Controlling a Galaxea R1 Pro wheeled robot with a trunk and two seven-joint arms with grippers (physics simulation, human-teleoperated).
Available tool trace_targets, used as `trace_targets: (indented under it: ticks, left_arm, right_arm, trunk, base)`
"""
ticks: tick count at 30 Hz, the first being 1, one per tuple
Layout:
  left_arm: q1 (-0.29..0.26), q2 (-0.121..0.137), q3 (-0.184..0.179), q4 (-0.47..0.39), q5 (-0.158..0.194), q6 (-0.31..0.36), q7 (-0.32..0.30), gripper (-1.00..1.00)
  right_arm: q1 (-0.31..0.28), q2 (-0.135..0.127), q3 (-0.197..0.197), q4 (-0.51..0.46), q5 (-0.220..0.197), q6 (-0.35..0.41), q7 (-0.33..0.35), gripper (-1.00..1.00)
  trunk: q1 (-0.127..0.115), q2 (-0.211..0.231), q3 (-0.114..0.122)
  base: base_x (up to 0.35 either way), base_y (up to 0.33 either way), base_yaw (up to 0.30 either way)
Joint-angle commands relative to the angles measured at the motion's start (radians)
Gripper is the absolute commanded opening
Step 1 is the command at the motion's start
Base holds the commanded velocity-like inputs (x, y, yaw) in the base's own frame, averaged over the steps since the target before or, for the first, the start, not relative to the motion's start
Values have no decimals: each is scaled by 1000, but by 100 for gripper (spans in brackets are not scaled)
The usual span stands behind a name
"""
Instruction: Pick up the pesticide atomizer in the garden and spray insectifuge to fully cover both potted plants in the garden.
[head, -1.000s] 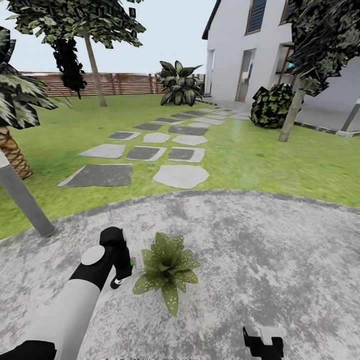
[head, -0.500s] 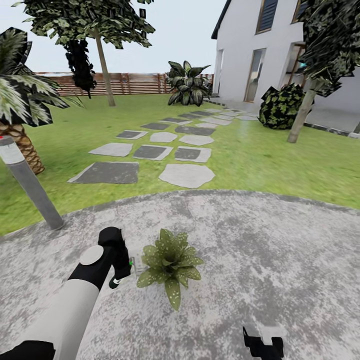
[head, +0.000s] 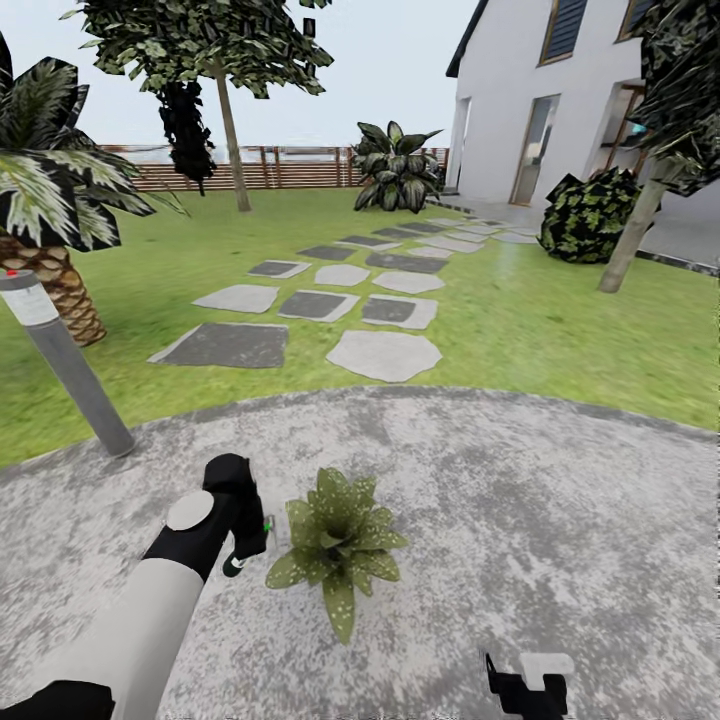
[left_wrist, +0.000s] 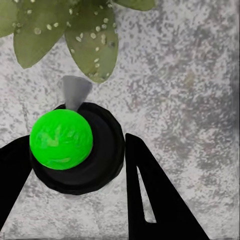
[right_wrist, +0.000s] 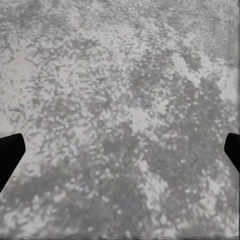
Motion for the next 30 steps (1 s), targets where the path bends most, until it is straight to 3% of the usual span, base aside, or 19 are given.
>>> trace_targets:
  ticks: [1, 2, 5, 11, 30]
  left_arm:
    - [-3, 0, -34, 0, -9, 11, -8, -100]
    - [-14, -1, -81, 0, -30, 11, -26, -100]
    - [-53, -33, -106, -1, -56, 11, -113, -100]
    - [-69, -43, -107, -1, -72, 20, -131, -100]
    - [-61, -47, -104, -1, -64, 48, -130, -100]
  right_arm:
    - [0, 0, 9, 0, -6, -2, -5, 100]
    - [0, 0, 9, 0, -6, -2, -5, 100]
    - [0, 0, 9, 0, -6, -2, -5, 100]
    - [0, 0, 9, 0, -6, -2, -5, 100]
    - [0, 0, 9, 0, -5, -2, -5, 100]
  trunk:
    - [0, 0, -1]
    - [0, 0, -1]
    - [0, 0, -1]
    - [0, 0, -1]
    - [0, 0, 0]
  base:
    - [-75, -91, 0]
    - [-25, -30, 0]
    - [-6, -7, 0]
    - [0, -1, 0]
    - [69, -83, -4]
